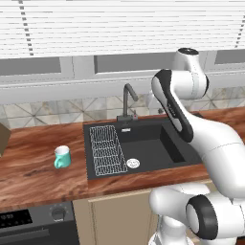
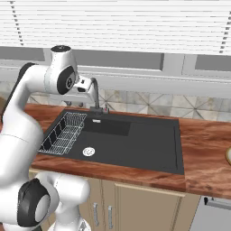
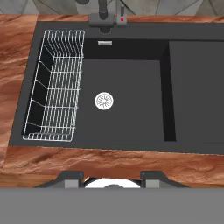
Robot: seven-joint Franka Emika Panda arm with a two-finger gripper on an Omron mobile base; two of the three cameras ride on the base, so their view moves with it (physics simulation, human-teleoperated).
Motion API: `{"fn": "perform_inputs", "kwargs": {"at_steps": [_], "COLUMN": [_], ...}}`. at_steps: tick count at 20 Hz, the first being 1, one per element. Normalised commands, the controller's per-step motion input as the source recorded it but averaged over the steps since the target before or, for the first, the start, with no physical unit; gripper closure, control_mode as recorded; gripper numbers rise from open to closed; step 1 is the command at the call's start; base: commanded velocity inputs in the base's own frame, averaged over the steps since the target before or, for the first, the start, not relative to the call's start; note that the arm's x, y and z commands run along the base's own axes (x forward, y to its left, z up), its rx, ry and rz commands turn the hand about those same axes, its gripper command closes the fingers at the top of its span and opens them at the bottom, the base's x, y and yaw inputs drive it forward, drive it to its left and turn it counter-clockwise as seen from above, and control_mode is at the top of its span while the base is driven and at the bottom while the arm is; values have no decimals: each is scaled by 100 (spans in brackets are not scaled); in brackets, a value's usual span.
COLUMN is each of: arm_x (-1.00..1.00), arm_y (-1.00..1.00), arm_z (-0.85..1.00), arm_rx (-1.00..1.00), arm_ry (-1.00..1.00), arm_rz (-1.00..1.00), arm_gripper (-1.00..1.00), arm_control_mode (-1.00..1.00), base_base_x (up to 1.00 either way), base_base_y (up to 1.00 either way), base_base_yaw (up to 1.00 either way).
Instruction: Pick the mug and place it in the sink. Pick the bowl and place it in the open cabinet and then close the cabinet.
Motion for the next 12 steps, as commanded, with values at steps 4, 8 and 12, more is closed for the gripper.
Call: {"fn": "perform_inputs", "kwargs": {"at_steps": [4,8,12], "arm_x": [-12,-20,-30], "arm_y": [8,63,71], "arm_z": [-5,-23,-5], "arm_rx": [0,0,0], "arm_ry": [0,9,12], "arm_rz": [0,0,-3], "arm_gripper": [-100,-100,-100], "arm_control_mode": [-100,-100,-100], "base_base_x": [0,0,0], "base_base_y": [0,0,0], "base_base_yaw": [0,0,0]}}
